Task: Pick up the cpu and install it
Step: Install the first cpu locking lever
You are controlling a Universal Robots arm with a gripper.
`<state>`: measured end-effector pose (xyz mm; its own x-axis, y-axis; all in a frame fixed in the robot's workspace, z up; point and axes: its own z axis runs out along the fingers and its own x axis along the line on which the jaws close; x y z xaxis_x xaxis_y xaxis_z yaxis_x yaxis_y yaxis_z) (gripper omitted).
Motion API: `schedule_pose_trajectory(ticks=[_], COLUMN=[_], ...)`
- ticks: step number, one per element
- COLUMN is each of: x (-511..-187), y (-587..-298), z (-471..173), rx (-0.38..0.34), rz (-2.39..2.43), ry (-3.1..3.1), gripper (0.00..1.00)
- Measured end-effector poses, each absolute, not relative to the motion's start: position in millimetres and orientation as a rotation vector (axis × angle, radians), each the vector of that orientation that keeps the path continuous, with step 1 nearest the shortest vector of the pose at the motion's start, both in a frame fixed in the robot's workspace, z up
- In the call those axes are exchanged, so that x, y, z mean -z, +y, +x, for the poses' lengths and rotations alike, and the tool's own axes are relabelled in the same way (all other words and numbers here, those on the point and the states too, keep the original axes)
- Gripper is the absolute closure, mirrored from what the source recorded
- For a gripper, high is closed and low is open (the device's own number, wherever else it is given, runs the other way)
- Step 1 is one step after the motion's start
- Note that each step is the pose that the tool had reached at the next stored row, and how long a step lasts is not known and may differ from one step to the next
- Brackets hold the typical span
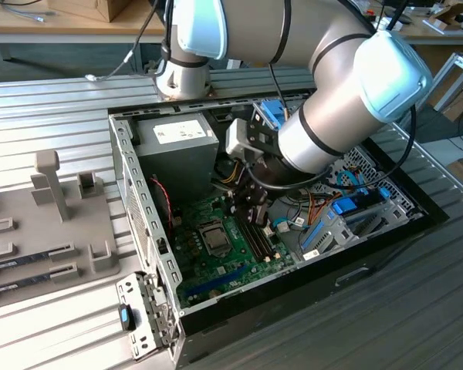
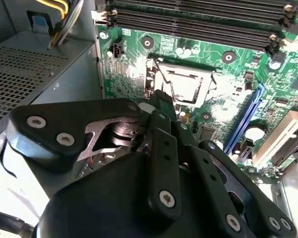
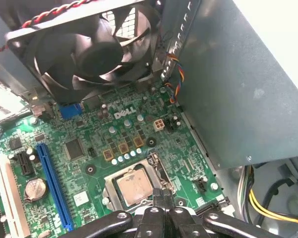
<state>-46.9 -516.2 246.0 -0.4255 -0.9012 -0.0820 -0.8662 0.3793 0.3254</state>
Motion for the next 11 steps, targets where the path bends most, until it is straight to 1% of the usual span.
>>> schedule_pose_trajectory(ticks=[3,11], x=[-245.0,-237.8], y=[-521.1,-522.8], z=[-46.9,-41.5], rx=[0.49,0.49], rz=[1.619,1.619], ry=[-2.517,-2.517], gripper=[0.89,0.89])
